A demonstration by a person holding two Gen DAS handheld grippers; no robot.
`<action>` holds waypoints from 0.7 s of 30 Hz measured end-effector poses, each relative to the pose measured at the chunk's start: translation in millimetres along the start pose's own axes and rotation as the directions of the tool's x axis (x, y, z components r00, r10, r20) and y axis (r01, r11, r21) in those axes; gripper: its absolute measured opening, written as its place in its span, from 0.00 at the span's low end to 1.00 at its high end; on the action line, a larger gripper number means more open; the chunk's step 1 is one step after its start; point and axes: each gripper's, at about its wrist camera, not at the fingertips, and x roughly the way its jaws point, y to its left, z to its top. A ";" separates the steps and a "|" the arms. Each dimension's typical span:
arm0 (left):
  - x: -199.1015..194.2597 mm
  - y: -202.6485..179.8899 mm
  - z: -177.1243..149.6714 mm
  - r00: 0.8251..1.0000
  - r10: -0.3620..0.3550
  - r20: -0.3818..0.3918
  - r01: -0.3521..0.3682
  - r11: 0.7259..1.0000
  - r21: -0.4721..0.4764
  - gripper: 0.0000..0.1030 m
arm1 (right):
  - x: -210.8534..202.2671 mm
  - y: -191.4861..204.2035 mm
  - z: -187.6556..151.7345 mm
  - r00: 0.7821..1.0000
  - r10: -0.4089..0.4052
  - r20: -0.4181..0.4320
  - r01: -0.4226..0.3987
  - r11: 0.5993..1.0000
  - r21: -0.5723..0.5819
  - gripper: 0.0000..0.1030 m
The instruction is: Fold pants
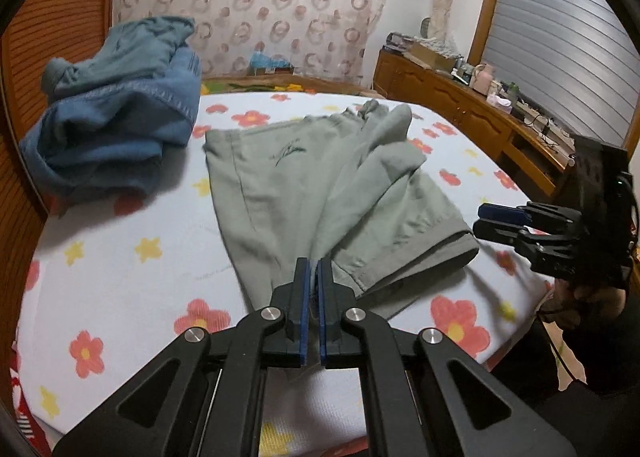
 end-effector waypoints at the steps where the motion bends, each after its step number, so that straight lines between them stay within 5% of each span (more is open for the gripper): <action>1: 1.4 0.1 -1.0 1.000 0.000 -0.003 0.000 1.000 -0.003 0.04 | 1.2 0.6 0.0 1.000 0.005 -0.006 -0.005 1.000 -0.008 0.37; 8: 5.0 5.7 -5.4 1.000 0.002 -0.011 -0.002 1.000 -0.023 0.04 | 5.6 2.9 -1.4 0.999 0.018 -0.041 -0.020 0.999 -0.040 0.35; 11: 8.0 5.4 -6.8 1.000 -0.001 -0.020 0.001 1.000 -0.021 0.04 | 12.1 8.6 1.5 0.999 0.012 -0.052 -0.015 0.998 -0.060 0.24; 13: 9.2 4.4 -7.6 1.000 -0.004 -0.025 0.003 1.000 -0.018 0.04 | 13.8 15.2 4.4 0.999 0.009 -0.044 -0.012 0.997 -0.073 0.07; 21: -4.2 0.0 -5.6 1.000 -0.022 -0.010 0.022 1.000 -0.003 0.04 | -4.8 8.9 3.5 0.998 0.057 -0.009 -0.057 0.998 -0.042 0.03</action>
